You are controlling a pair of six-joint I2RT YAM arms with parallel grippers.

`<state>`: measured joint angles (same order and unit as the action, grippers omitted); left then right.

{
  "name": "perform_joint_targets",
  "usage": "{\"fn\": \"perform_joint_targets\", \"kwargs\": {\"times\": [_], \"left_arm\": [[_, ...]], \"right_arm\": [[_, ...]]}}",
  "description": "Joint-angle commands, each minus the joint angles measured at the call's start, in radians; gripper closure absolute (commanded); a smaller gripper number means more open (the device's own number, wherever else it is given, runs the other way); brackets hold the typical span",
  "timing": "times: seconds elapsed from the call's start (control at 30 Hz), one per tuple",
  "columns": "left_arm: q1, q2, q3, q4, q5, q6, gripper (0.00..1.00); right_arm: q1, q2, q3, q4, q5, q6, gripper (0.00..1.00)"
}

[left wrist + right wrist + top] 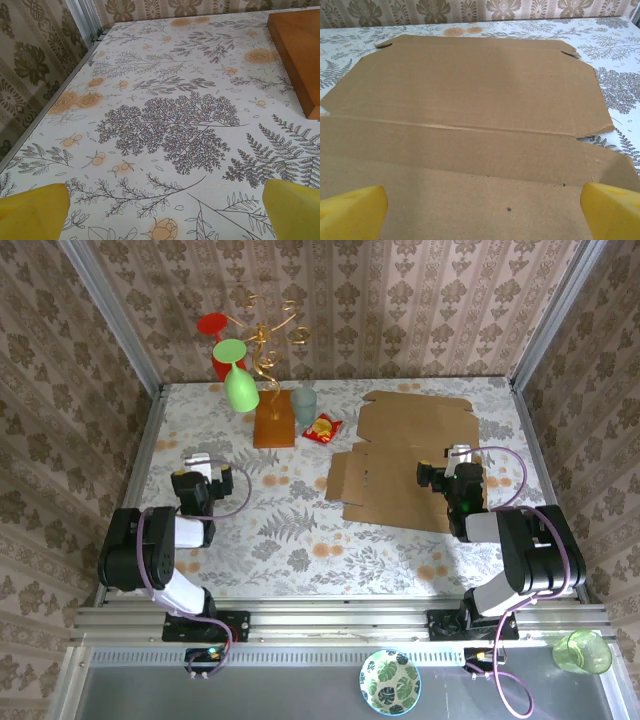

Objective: Fold the paper box

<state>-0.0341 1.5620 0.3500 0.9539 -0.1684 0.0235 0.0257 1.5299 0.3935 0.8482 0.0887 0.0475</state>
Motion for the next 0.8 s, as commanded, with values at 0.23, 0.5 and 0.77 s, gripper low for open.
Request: {"fn": "perform_joint_targets", "kwargs": {"times": [0.23,0.5,0.77], "left_arm": [[-0.007,-0.006,0.023,0.000,-0.009,0.016,0.00],[-0.006,-0.005,0.025,-0.002,-0.009,0.015,0.00],[-0.011,0.001,-0.083,0.206,-0.056,0.005,0.00]], "right_arm": [[-0.005,0.002,0.015,0.006,-0.017,-0.015,0.00],[-0.005,0.003,0.016,0.005,-0.018,-0.015,0.00],[-0.004,-0.009,-0.013,0.047,0.006,-0.008,0.00]]}}
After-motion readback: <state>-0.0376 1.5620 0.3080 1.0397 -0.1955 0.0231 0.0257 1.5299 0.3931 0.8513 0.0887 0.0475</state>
